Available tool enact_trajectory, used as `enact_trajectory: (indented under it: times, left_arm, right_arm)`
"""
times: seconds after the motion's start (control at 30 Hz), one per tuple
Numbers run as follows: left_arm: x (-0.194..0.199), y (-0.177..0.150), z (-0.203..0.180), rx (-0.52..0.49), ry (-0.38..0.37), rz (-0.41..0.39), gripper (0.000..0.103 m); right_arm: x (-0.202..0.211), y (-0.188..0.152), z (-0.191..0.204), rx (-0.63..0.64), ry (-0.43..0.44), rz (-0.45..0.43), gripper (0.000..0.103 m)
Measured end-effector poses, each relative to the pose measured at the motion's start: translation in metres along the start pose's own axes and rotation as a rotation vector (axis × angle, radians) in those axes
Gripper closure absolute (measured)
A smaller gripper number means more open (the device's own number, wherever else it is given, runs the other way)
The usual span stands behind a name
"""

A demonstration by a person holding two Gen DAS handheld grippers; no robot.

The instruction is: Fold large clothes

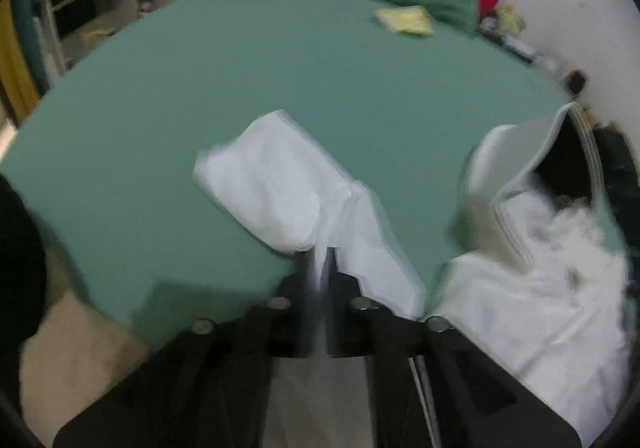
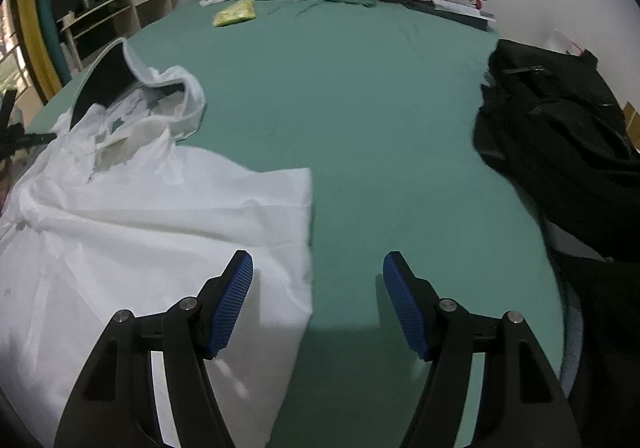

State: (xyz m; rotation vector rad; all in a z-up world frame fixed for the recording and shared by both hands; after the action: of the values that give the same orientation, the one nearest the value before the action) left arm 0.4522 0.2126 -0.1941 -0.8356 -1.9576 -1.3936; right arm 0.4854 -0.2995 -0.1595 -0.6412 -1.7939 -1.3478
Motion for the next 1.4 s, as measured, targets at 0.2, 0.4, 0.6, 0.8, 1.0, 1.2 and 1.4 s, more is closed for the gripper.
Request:
enact_trajectory:
  times: [0.2, 0.4, 0.6, 0.8, 1.0, 1.2, 1.4]
  left_arm:
    - [0.093, 0.049, -0.048, -0.004, 0.022, -0.324, 0.1]
    - [0.172, 0.072, -0.185, -0.18, -0.095, -0.466, 0.1]
    - [0.133, 0.024, -0.288, -0.158, -0.382, -0.234, 0.076]
    - [0.08, -0.088, -0.314, -0.22, -0.523, 0.153, 0.048]
    - [0.095, -0.113, -0.203, -0.186, -0.299, 0.191, 0.048]
    - [0.116, -0.095, -0.094, -0.085, -0.128, 0.087, 0.048]
    - [0.09, -0.077, -0.053, -0.083, -0.069, 0.033, 0.048]
  right_arm:
    - [0.014, 0.002, 0.003, -0.016, 0.04, -0.021, 0.035]
    - [0.056, 0.012, -0.018, -0.12, 0.121, -0.122, 0.035]
    - [0.077, 0.001, -0.045, -0.196, 0.165, -0.15, 0.035]
    - [0.064, -0.008, -0.057, -0.214, 0.197, -0.078, 0.035]
    - [0.056, -0.001, -0.018, -0.136, 0.241, -0.089, 0.035]
    - [0.034, 0.021, 0.053, -0.058, 0.287, -0.093, 0.035]
    - [-0.003, 0.06, 0.116, -0.022, 0.26, -0.031, 0.035]
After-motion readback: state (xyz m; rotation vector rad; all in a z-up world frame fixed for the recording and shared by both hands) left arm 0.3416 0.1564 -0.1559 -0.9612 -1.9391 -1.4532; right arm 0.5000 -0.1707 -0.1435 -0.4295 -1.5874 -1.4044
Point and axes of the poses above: each gripper's, at about its wrist camera, not at the fingertips, and x roughly against the way its jaws point, z to its left, y to its top, the point moved 2 cm from there along -x, roughly the way its jaws point, and after that the axes turned 9 degrees about -y, right-handed, at the moved point
